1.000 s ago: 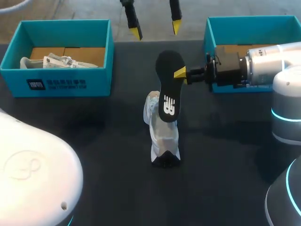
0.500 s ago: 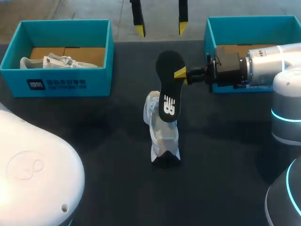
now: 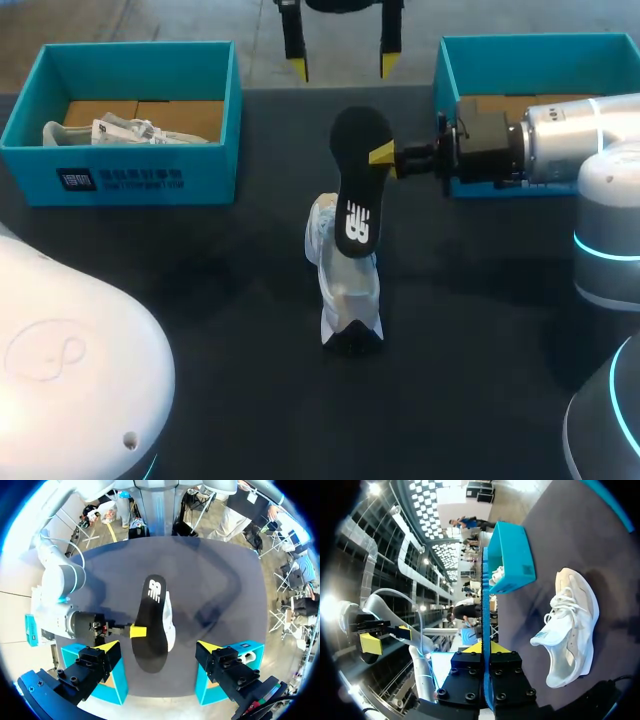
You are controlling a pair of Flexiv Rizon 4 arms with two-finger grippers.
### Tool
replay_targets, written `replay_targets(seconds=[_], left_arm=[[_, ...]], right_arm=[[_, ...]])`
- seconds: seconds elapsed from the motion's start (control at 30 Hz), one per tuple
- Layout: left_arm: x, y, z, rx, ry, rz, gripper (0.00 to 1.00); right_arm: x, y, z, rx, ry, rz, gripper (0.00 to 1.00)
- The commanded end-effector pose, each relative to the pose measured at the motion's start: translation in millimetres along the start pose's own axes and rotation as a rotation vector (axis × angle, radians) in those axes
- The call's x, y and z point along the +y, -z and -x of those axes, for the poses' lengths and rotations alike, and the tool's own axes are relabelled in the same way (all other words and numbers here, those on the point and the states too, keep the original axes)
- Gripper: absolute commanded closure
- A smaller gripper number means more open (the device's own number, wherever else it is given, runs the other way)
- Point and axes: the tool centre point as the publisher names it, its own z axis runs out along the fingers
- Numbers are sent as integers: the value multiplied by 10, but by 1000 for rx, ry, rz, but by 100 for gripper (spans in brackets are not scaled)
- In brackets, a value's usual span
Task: Take the shoe out of the shoebox, open the shoe tongue, remove and reinsert the insole, then place the shoe into the shoebox
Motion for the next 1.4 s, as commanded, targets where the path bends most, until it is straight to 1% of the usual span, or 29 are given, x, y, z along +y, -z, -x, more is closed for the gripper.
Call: replay_targets(seconds=[0.03,0.17,0.23,0.47,0.73,0.87,1.0,1.07,1.17,1.3,1.4], left_arm=[[17,-4,-13,-7,-1,13,0],[47,-26,-1,-26,-15,17,0],[73,-50,32,-47,-32,17,0],[103,-96,144,-55,-46,12,0],[117,-115,187,-60,-60,12,0],[125,-123,183,-93,-73,1,0],[117,-190,135,-163,-108,-12,0],[111,-244,97,-199,-135,1,0],[116,-329,41,-264,-150,-4,0],[146,-419,14,-399,-169,-23,0],[163,-453,31,-495,-189,-29,0]], right_arm=[[1,-42,11,3,1,3,100],[-10,-44,14,6,0,5,100],[-15,-45,17,7,-2,7,100],[-26,-61,7,11,0,8,100],[-33,-66,9,10,0,9,100],[-30,-77,18,11,-2,9,100],[-21,-86,19,12,-2,9,100],[-13,-82,17,12,-3,11,100],[-6,-64,14,15,-3,14,100],[-5,-32,22,13,-5,18,100],[-3,-7,29,15,-5,22,100]])
